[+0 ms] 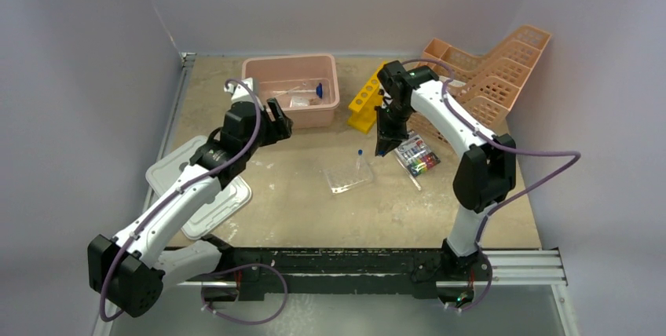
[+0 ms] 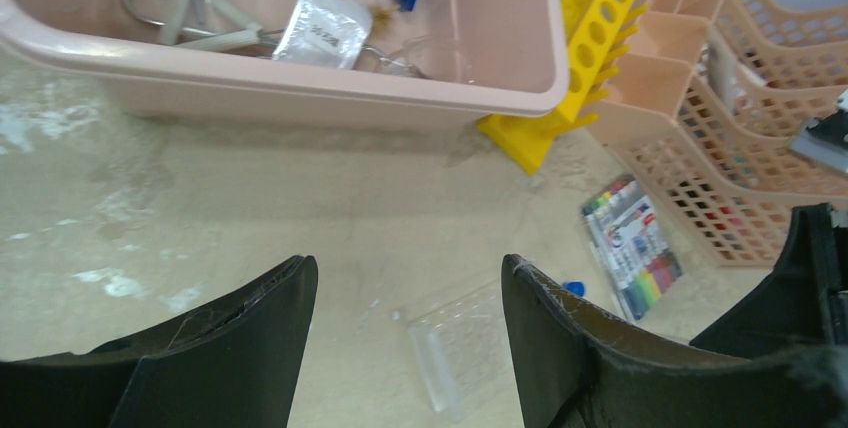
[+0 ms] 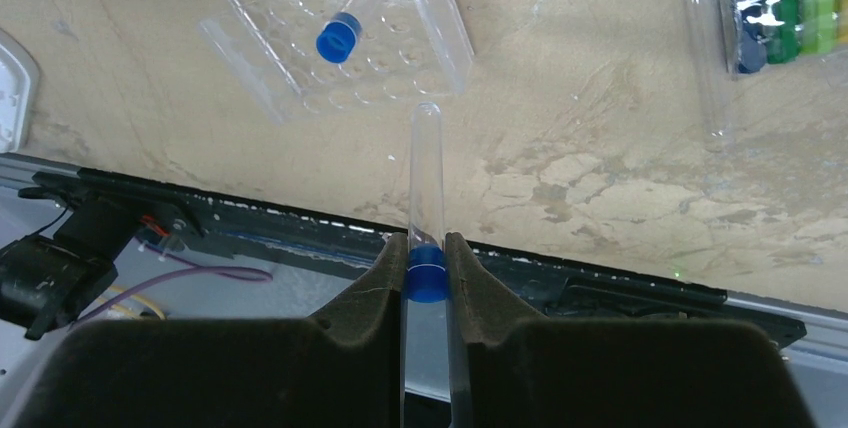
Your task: Organize the chemistry lab equipment
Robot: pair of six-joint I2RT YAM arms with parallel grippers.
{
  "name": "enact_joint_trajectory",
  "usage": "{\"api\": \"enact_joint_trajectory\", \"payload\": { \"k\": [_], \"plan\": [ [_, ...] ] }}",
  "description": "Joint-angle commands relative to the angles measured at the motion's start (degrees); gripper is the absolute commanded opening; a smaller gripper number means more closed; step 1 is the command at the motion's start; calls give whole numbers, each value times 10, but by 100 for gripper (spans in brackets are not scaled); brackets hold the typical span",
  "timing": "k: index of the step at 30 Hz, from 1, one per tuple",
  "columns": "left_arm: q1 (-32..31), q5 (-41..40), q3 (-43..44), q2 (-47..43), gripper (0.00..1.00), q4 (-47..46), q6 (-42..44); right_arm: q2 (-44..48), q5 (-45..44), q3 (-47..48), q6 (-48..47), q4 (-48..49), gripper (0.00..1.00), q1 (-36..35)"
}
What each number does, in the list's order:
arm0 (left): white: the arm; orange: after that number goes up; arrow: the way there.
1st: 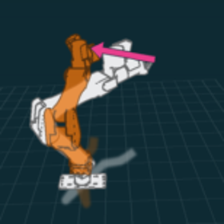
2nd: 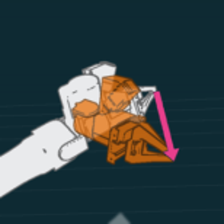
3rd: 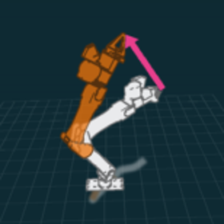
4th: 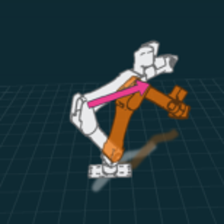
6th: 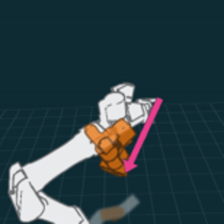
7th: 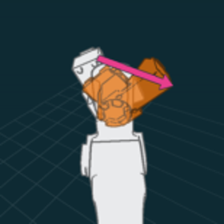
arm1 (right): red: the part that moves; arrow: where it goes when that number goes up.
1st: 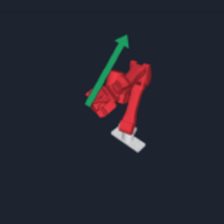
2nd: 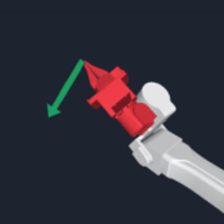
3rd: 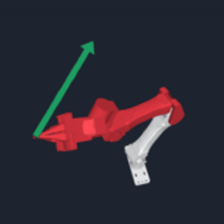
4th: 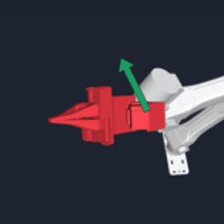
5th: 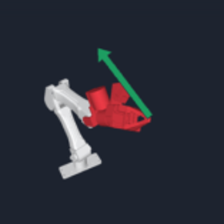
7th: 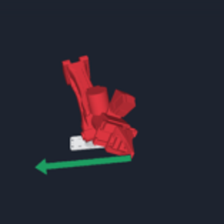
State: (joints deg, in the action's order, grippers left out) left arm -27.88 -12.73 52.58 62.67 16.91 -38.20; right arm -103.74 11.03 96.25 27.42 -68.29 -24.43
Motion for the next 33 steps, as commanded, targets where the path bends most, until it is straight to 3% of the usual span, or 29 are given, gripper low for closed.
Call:
{"api": "enact_joint_trajectory", "payload": {
  "k": [1,14,33],
  "plan": [
    [1,-54,9,-27,68,14,58,-16,12,28,8,-2,6,-7],
    [1,-48,13,-26,68,2,131,-63,5,34,50,46,7,-34],
    [1,-36,3,-45,69,-9,136,-78,-47,39,60,21,6,-51]
  ]
}}
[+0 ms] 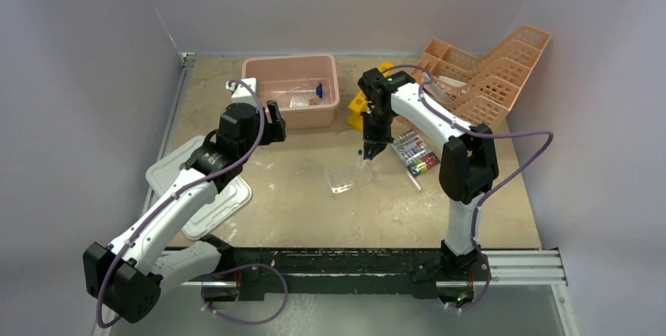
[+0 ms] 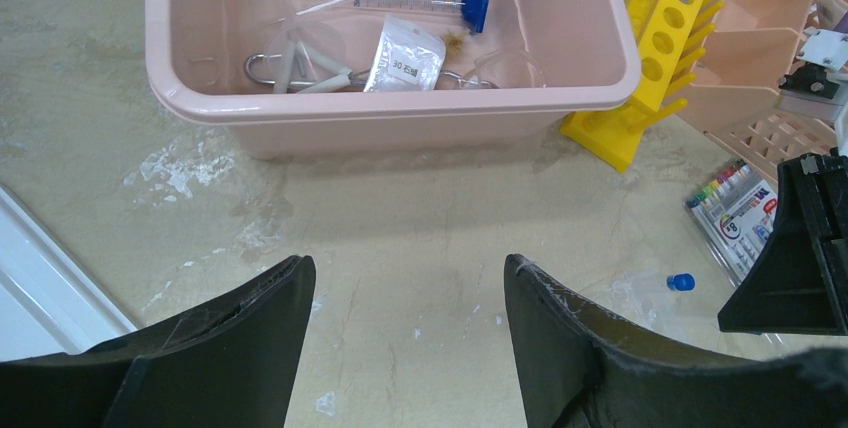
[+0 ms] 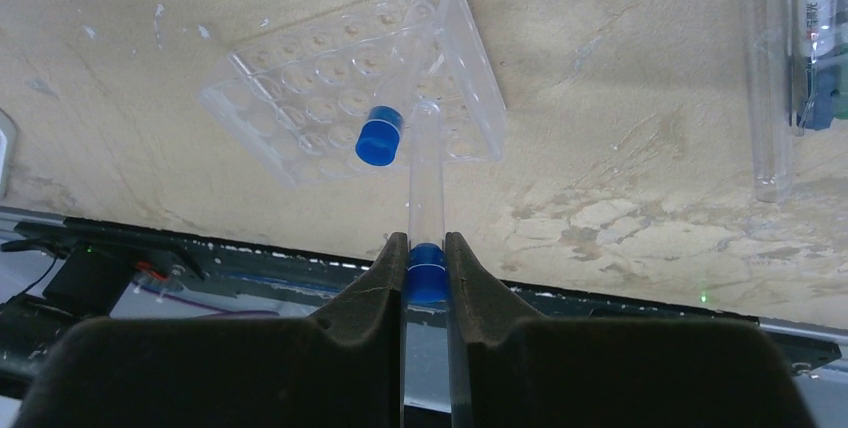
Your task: Organize the chemistry lab equipment
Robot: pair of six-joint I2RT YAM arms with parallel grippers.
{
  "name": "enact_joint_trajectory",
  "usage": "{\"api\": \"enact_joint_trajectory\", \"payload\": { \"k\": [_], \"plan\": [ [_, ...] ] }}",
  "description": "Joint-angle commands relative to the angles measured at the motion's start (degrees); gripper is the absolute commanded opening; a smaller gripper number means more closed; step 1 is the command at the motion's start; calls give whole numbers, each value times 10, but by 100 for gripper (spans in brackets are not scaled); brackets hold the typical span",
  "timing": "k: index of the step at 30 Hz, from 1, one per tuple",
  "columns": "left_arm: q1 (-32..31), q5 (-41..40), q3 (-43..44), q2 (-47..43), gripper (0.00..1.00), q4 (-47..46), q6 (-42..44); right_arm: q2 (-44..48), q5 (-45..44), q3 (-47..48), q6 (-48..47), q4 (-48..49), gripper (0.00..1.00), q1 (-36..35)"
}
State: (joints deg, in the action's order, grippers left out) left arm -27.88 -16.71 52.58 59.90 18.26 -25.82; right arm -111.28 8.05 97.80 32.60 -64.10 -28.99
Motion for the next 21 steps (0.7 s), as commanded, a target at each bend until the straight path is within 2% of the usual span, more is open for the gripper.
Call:
{"api": "enact_joint_trajectory", "payload": {
  "k": [1,12,21],
  "plan": [
    [1,4,3,-17,69,-23,13,-4,-18,24,9,-18,6,-7],
    [1,-1,-3,-23,69,-31,12,-8,-30,19,30,6,7,-17],
    [1,-10,-6,-29,69,-29,13,-22,-60,39,38,-21,11,-23]
  ]
}}
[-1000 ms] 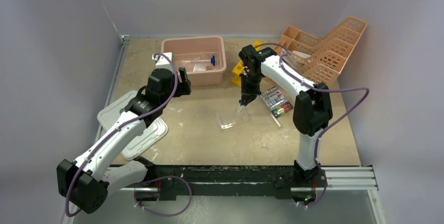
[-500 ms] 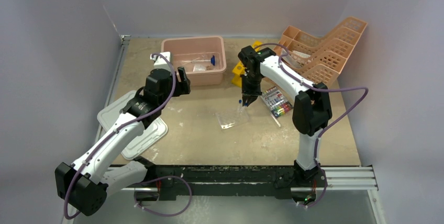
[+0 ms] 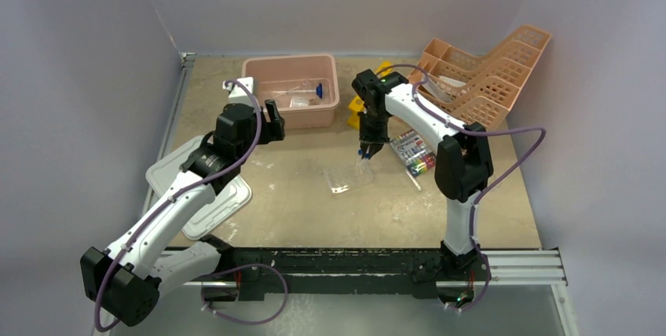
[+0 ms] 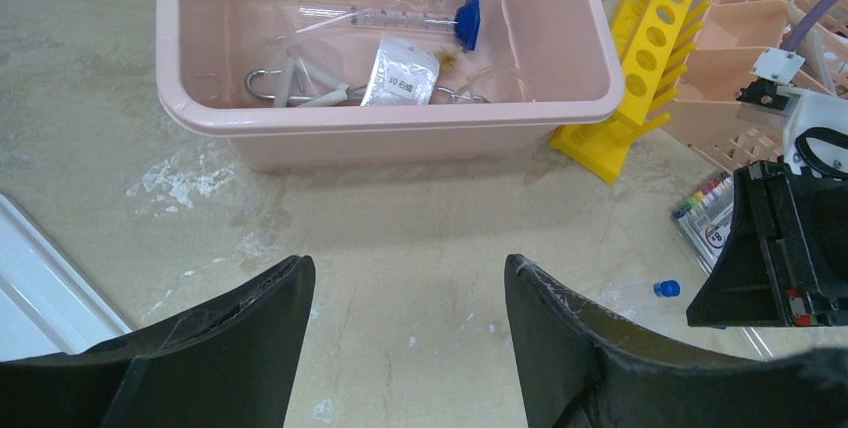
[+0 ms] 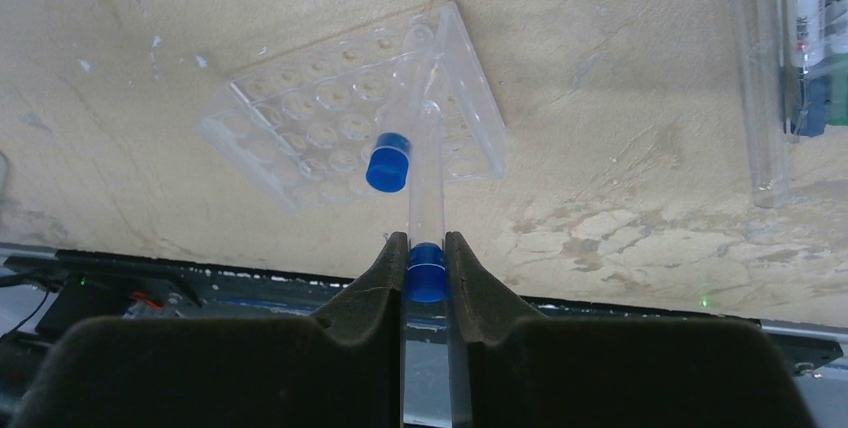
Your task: Organize the chemistry lab equipment
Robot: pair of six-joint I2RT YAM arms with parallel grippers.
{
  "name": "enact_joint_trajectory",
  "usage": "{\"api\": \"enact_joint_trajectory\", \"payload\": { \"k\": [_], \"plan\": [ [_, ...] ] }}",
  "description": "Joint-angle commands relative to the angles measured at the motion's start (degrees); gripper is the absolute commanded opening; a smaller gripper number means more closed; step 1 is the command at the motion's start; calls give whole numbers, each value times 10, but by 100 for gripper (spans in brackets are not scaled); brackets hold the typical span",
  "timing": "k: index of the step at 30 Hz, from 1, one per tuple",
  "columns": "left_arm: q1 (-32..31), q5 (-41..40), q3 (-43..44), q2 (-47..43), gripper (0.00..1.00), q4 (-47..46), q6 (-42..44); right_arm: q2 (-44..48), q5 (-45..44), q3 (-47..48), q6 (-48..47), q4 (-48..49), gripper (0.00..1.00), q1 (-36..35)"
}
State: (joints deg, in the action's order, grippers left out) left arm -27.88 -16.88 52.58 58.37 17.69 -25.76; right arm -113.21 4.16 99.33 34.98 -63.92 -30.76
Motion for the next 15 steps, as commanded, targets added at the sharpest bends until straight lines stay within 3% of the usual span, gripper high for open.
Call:
{"api": "enact_joint_trajectory", "payload": {
  "k": [1,10,15],
  "plan": [
    [1,-7,-7,-14,69,-23,12,-3,-23,23,15,-23,11,-5],
    [1,-6,-9,-11,69,-24,12,-14,-15,38,20,-22,16,-10],
    [1,-3,-6,-10,69,-24,16,-6,-5,39,19,-14,30,-9]
  ]
}}
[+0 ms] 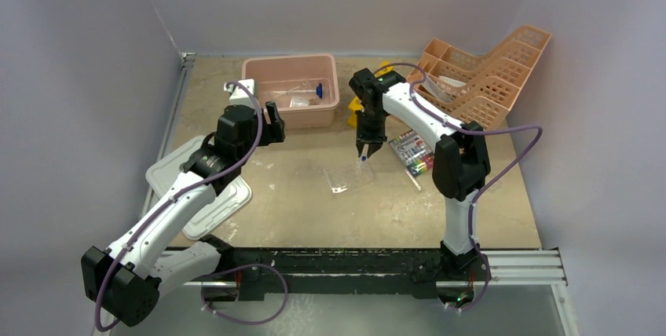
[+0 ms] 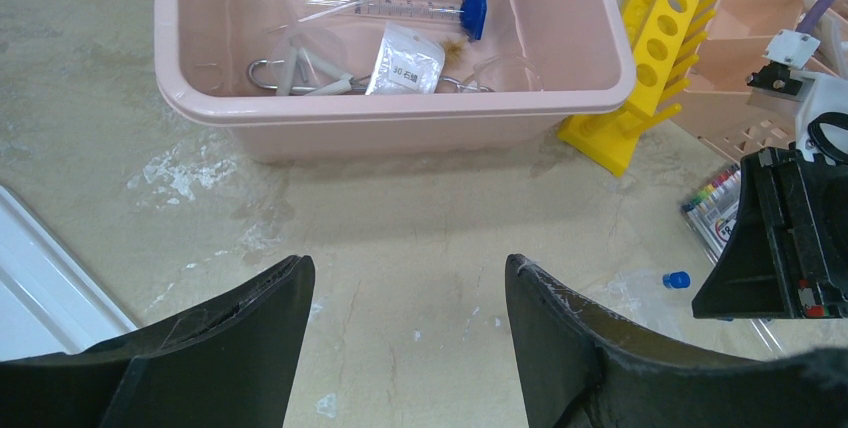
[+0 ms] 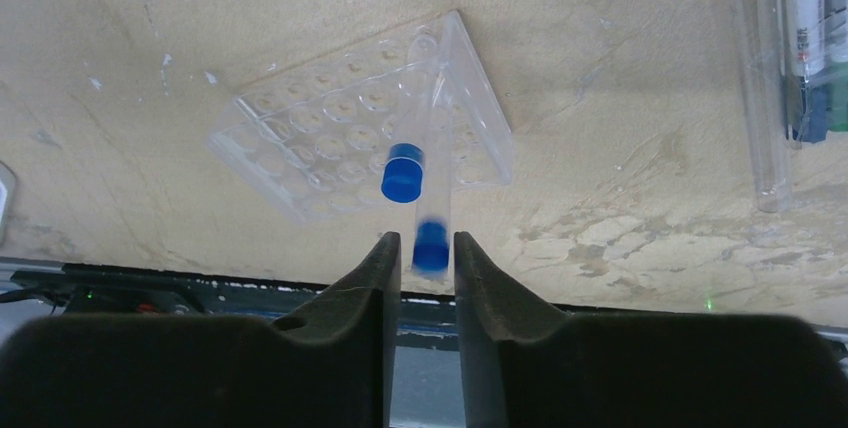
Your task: Organize the chemistry lab equipment
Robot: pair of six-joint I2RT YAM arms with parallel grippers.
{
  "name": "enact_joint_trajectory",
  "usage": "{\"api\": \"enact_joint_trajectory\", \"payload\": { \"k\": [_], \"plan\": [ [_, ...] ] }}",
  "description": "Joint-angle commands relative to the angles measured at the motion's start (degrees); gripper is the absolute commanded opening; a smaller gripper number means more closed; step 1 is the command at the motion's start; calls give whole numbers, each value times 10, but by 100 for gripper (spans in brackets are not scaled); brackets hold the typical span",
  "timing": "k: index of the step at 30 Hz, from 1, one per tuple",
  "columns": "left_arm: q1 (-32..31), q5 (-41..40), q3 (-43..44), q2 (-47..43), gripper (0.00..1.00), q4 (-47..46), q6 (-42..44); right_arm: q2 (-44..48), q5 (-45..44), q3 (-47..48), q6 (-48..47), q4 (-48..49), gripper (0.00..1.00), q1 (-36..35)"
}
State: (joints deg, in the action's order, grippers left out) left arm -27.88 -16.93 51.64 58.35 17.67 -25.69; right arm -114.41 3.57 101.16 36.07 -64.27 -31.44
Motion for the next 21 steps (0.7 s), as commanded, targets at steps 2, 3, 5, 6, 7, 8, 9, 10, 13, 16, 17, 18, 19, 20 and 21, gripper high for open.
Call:
{"api": "enact_joint_trajectory", "payload": {
  "k": [2,3,5,6,7,8,9,10,13,16,17,18,19,20,21],
  "plan": [
    [1,-3,1,-9,69,-24,15,8,3,23,6,-12,32,-3],
    [1,-2,2,-9,69,-24,15,8,5,25,4,-14,32,-3],
    [1,-3,2,-8,69,-25,15,9,7,24,3,-13,33,-3],
    [1,-2,2,-7,69,-25,15,9,7,23,3,-13,33,-3],
    [1,-2,2,-7,69,-25,15,9,7,24,2,-12,33,-2],
    [1,-1,2,-6,69,-24,15,9,9,24,2,-11,33,-2],
    [1,-1,2,-6,69,-24,15,10,9,24,1,-10,33,-3],
    [1,-1,2,-5,69,-24,15,11,9,24,-1,-9,33,-2],
    [1,1,4,-3,69,-24,14,21,9,17,-10,-6,34,-2],
    [1,2,4,0,69,-24,14,48,15,-13,-20,13,36,-2],
    [1,3,5,1,69,-24,14,60,26,-26,-26,25,36,-2],
    [1,5,6,2,69,-24,14,74,37,-40,-32,41,36,-3],
    [1,9,6,4,69,-25,14,93,37,-52,-35,61,37,-2],
    [1,13,9,7,69,-26,14,104,37,-61,-36,77,38,-2],
    [1,17,13,10,69,-26,14,115,31,-69,-37,87,38,-3]
  ]
}}
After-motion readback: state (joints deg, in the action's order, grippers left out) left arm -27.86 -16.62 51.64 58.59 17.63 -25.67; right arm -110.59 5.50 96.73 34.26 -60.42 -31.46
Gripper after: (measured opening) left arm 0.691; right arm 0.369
